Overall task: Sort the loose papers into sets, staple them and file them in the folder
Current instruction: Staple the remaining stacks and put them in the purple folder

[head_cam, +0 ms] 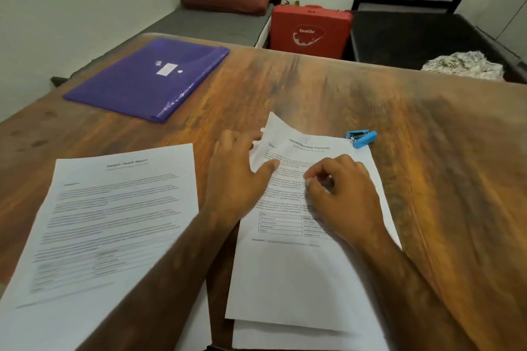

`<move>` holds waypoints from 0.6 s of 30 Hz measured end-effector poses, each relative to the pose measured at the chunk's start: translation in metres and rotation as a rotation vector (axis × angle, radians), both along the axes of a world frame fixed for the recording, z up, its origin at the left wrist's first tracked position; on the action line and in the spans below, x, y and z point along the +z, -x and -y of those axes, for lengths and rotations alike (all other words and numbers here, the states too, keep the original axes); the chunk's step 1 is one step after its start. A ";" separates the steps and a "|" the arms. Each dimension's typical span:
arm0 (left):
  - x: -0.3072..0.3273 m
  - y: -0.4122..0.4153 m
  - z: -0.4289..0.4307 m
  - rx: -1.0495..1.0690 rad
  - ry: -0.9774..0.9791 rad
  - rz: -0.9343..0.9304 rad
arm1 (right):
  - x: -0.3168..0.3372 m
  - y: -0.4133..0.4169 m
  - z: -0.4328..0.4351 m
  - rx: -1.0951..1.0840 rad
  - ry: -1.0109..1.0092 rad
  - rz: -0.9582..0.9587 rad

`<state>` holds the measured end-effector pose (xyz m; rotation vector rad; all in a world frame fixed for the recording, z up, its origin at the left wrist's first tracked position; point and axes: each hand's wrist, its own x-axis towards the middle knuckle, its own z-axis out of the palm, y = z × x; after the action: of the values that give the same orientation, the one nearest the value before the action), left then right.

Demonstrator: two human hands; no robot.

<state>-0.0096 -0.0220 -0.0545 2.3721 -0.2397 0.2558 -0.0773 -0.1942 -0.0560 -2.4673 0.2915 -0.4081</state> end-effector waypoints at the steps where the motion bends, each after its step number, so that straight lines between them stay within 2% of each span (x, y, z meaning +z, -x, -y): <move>1: 0.002 0.000 -0.002 -0.008 0.080 -0.009 | 0.000 0.001 0.001 0.007 -0.007 0.008; 5: 0.007 0.002 -0.009 -0.046 0.403 -0.182 | -0.002 0.002 0.004 0.012 -0.087 0.087; 11: 0.019 0.006 -0.018 -0.087 0.731 -0.203 | 0.006 0.005 0.033 -0.159 -0.167 0.362; 15: 0.026 0.005 -0.024 -0.079 0.871 -0.244 | 0.009 0.005 0.036 -0.258 -0.463 0.343; 18: 0.028 0.004 -0.027 -0.077 0.924 -0.284 | 0.013 0.003 0.031 -0.221 -0.679 0.315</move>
<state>-0.0131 0.0051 -0.0268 1.4530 -0.0495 -0.0221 -0.0808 -0.2250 -0.0430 -1.6868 0.4796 -0.6567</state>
